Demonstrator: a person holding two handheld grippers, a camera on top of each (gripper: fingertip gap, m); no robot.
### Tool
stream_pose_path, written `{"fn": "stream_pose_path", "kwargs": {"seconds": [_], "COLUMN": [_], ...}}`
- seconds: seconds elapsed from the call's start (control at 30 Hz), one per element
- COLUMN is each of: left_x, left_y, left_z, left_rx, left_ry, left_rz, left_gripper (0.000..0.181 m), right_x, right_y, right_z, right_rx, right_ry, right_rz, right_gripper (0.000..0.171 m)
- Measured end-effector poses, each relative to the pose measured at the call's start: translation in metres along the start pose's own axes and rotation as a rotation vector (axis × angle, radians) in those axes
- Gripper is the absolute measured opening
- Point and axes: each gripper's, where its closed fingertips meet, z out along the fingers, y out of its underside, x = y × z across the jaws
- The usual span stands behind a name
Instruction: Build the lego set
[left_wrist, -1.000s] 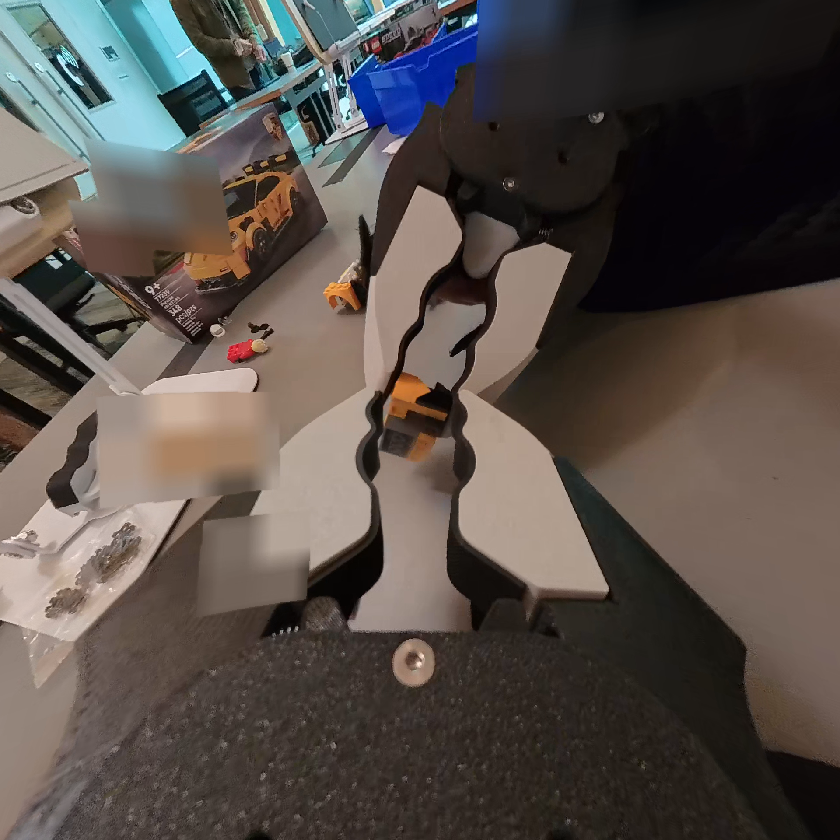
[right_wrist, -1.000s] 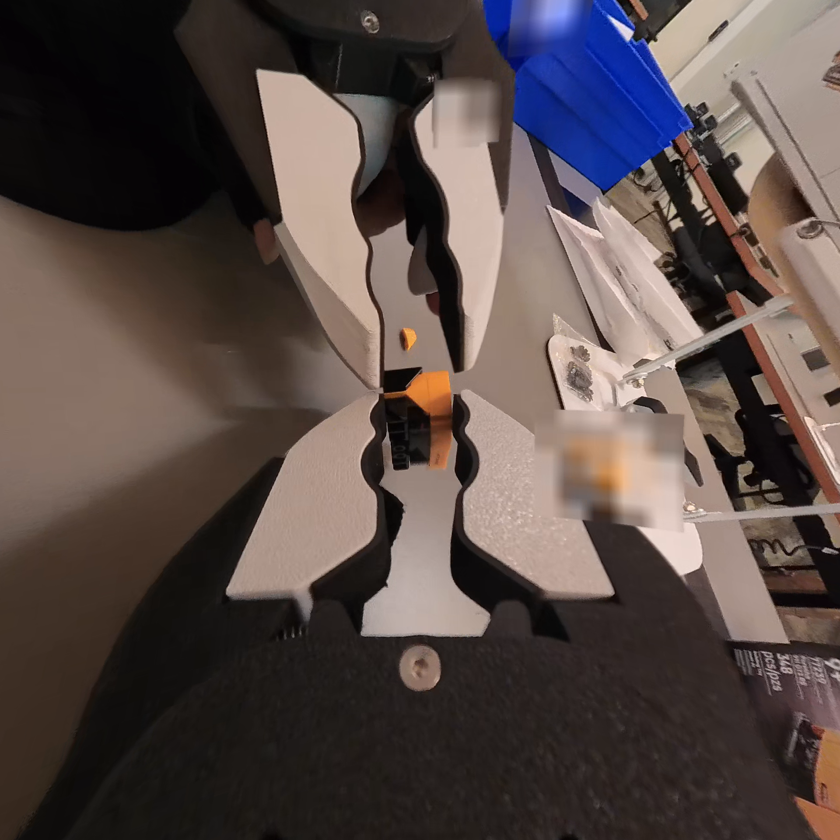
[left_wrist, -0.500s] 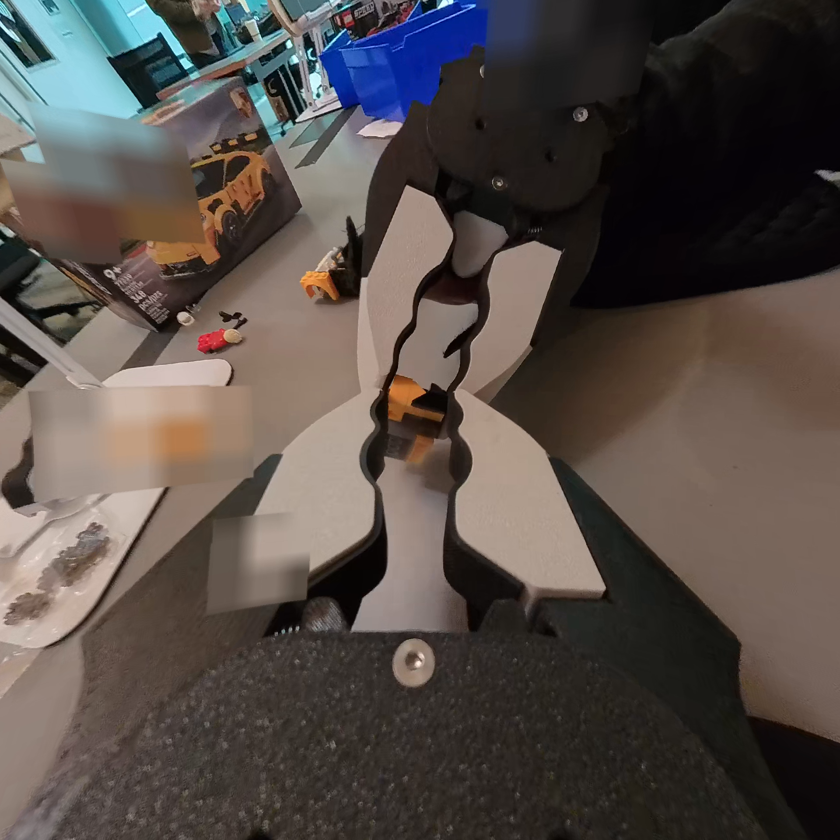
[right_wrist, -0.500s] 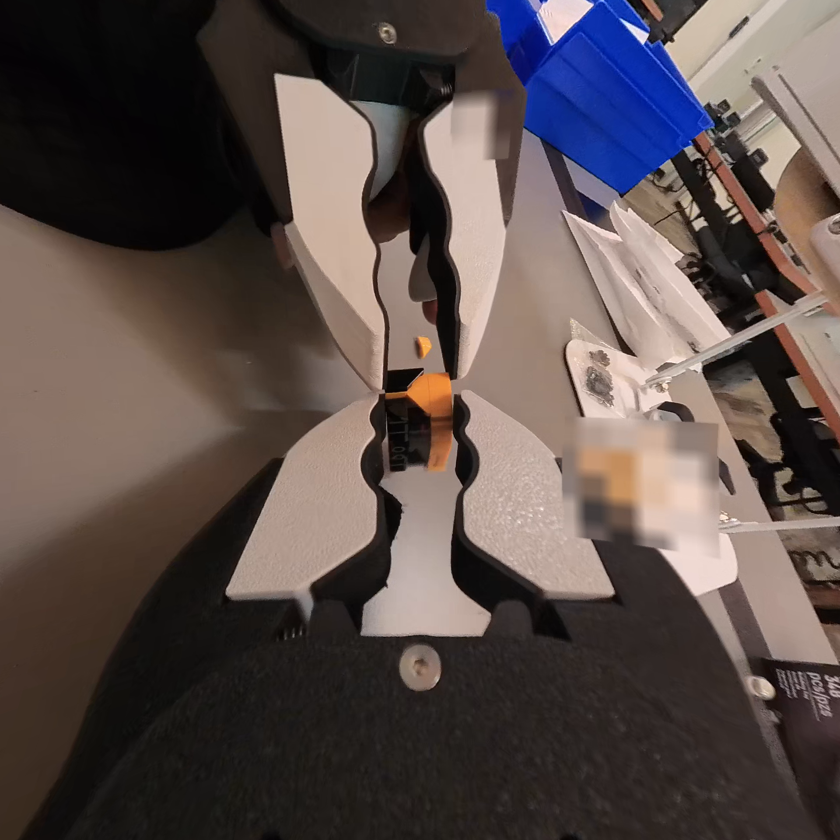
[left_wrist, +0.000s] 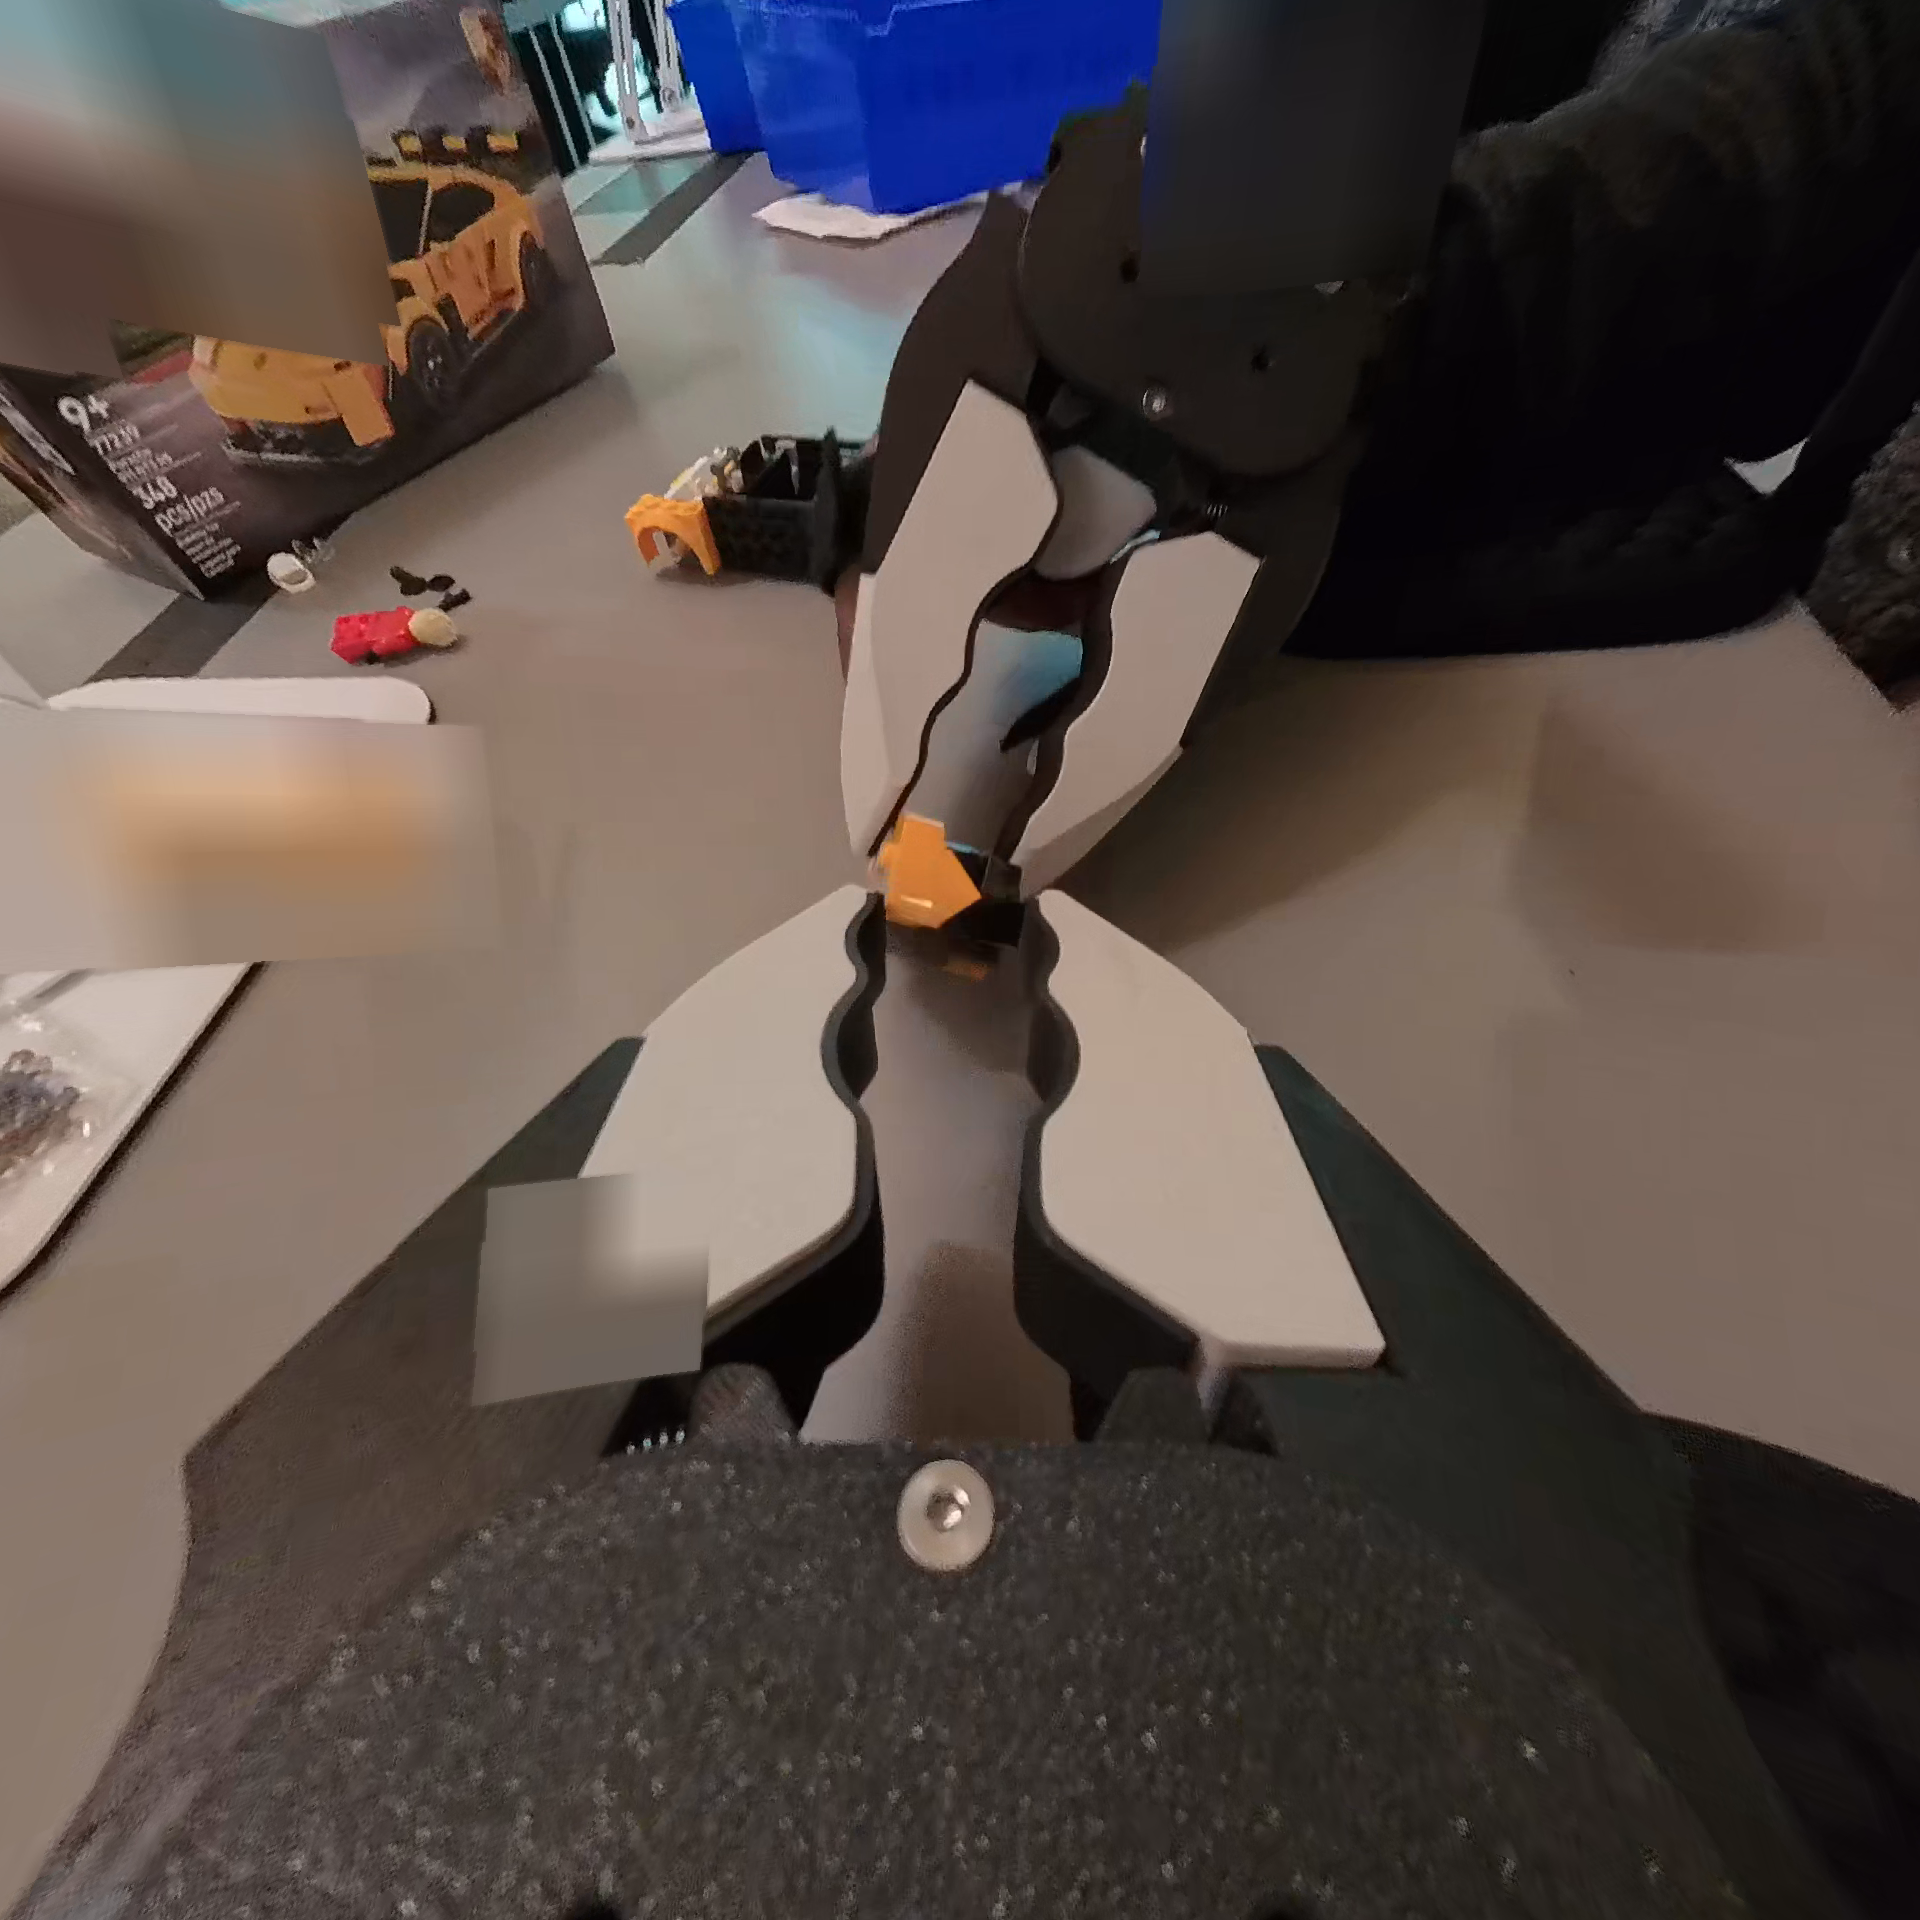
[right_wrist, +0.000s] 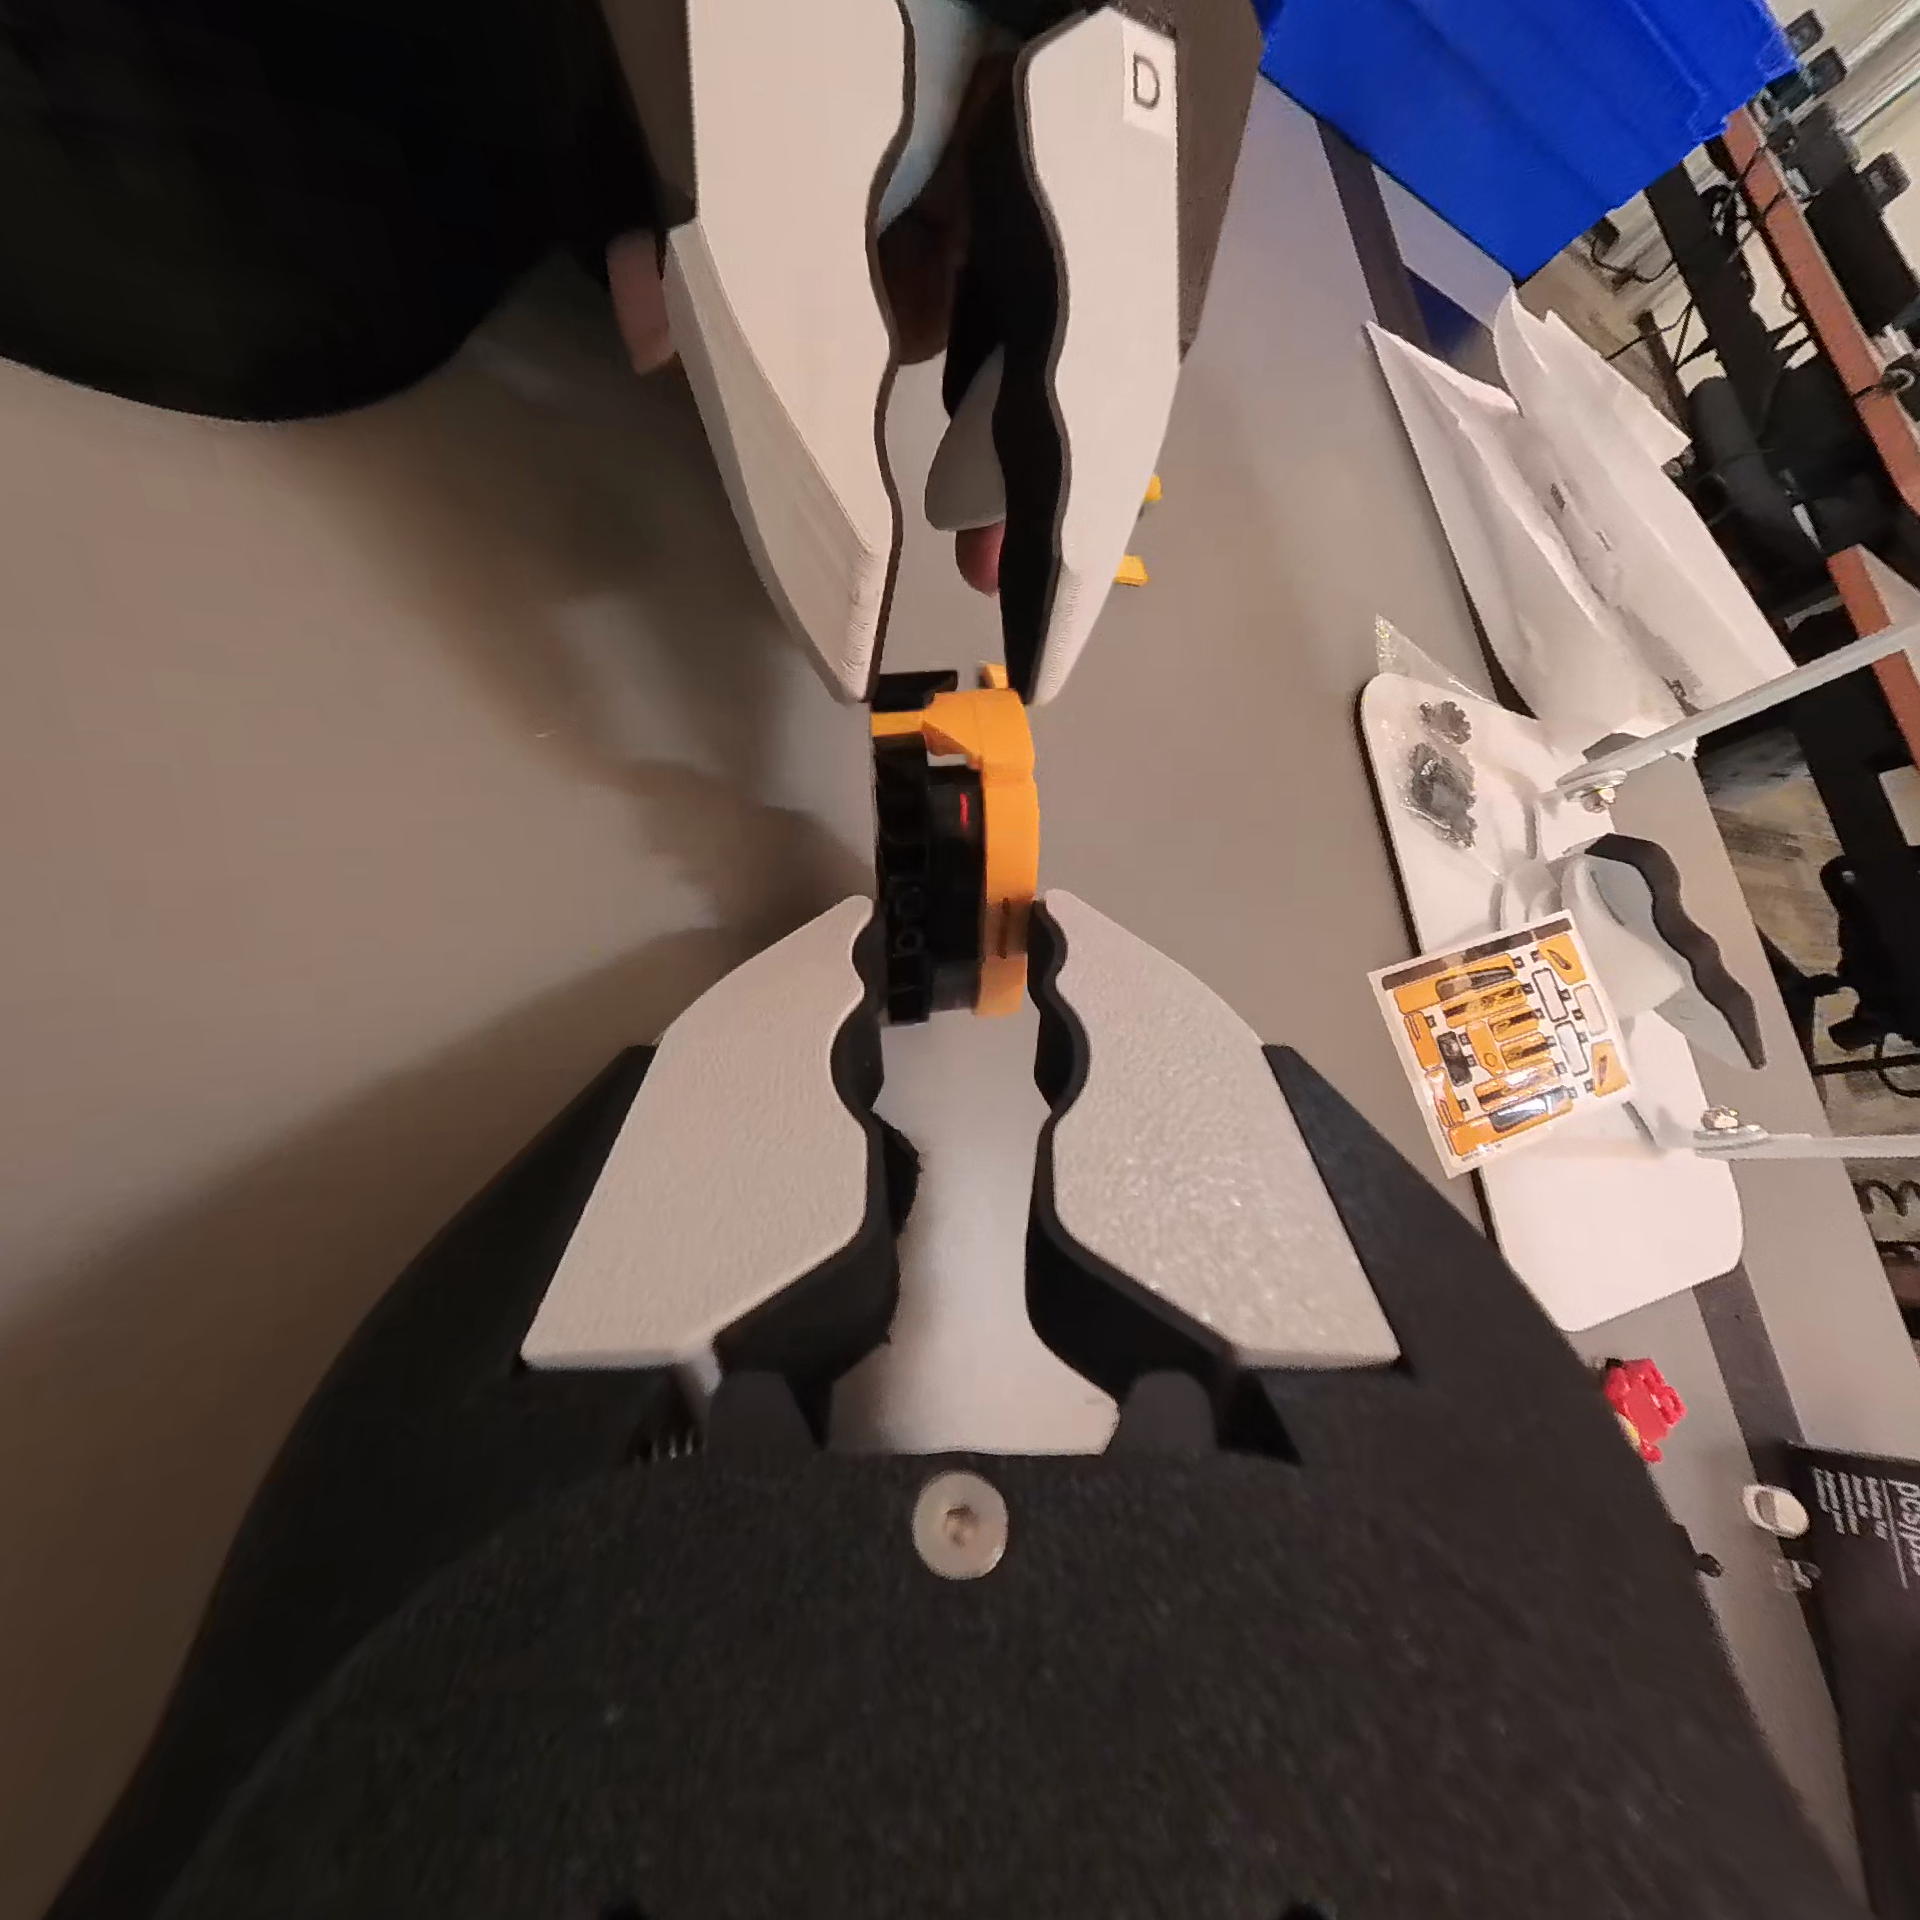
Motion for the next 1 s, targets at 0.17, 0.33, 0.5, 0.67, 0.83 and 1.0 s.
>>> {"fn": "stream_pose_path", "kwargs": {"seconds": [0.17, 0.33, 0.5, 0.67, 0.83, 1.0], "left_x": [-0.002, -0.003, -0.002, -0.003, -0.010, -0.011], "left_y": [0.012, 0.017, 0.017, 0.037, 0.050, 0.051], "left_z": [-0.002, -0.001, 0.008, 0.011, 0.005, 0.003], "left_rx": [-0.073, -0.118, -0.207, -0.336, -0.365, -0.369], "left_ry": [-0.025, -0.044, -0.106, -0.103, -0.099, -0.105], "left_rz": [0.026, 0.070, 0.210, 0.214, 0.127, 0.102], "left_gripper": [0.018, 0.033, 0.042, 0.026, 0.026, 0.028], "right_x": [0.001, 0.002, -0.006, -0.011, -0.005, -0.006], "right_y": [0.004, 0.010, 0.009, -0.001, 0.000, 0.010], "right_z": [-0.002, -0.006, -0.008, 0.000, 0.000, 0.004], "right_rx": [-0.041, -0.102, -0.247, -0.226, -0.124, -0.136], "right_ry": [-0.008, -0.025, -0.095, -0.176, -0.212, -0.187], "right_rz": [0.014, 0.016, 0.002, 0.065, 0.261, 0.275], "right_gripper": [0.025, 0.025, 0.025, 0.025, 0.025, 0.026]}}
